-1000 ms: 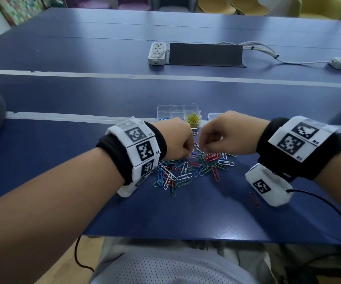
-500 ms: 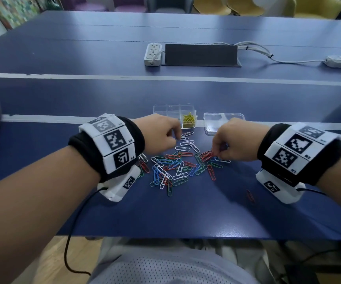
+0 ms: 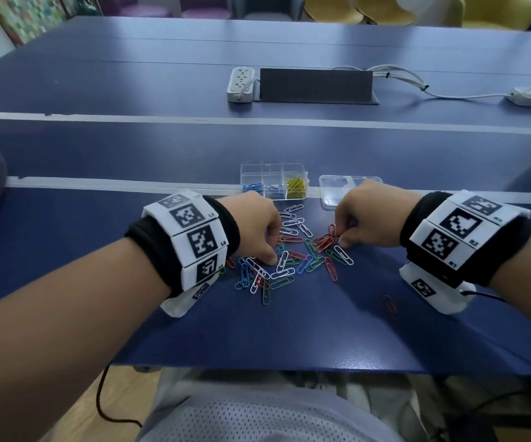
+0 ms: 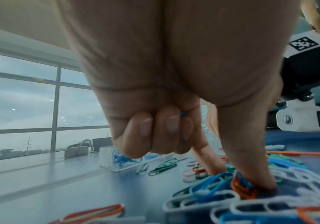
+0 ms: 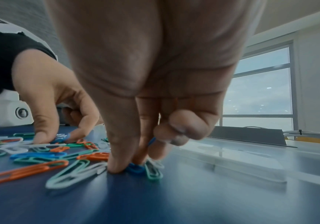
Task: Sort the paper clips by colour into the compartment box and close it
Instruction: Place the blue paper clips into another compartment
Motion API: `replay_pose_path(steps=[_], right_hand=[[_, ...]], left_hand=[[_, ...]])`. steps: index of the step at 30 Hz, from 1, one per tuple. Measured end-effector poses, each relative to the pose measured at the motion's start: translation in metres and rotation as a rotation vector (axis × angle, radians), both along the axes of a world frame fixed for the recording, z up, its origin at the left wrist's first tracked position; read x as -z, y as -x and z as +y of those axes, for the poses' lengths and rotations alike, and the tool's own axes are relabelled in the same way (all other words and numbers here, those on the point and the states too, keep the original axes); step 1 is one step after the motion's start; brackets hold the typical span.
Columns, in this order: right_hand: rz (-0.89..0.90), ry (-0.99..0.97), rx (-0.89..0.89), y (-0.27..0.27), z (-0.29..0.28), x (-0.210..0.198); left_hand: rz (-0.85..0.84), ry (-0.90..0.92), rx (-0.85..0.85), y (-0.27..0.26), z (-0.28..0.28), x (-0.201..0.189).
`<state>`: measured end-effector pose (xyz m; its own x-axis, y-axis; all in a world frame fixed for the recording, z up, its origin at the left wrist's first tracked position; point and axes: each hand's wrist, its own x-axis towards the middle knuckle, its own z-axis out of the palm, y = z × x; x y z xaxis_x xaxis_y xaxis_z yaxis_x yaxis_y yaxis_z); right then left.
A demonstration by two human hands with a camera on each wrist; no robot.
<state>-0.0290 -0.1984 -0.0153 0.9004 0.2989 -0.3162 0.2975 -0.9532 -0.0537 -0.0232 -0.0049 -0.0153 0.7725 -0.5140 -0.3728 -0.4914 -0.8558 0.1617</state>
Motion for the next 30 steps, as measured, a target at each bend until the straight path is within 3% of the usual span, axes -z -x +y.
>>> replay_pose_path(steps=[5,13,21,30], right_hand=[[-0.012,0.042,-0.025,0.007,0.001,-0.002],[0.030,0.031,0.078,0.000,0.010,-0.017],[-0.025,-0.231,0.191,-0.038,0.039,-0.037],[-0.003,-0.379,0.386,-0.079,0.075,-0.034]], left_hand=[[-0.035,-0.002,0.001,-0.003,0.003,-0.002],[-0.062,0.099,-0.112,-0.009,0.020,-0.007],[-0.103,0.218,-0.331,-0.037,0.021,-0.006],[-0.194,0.266,-0.367,-0.065,-0.009,-0.013]])
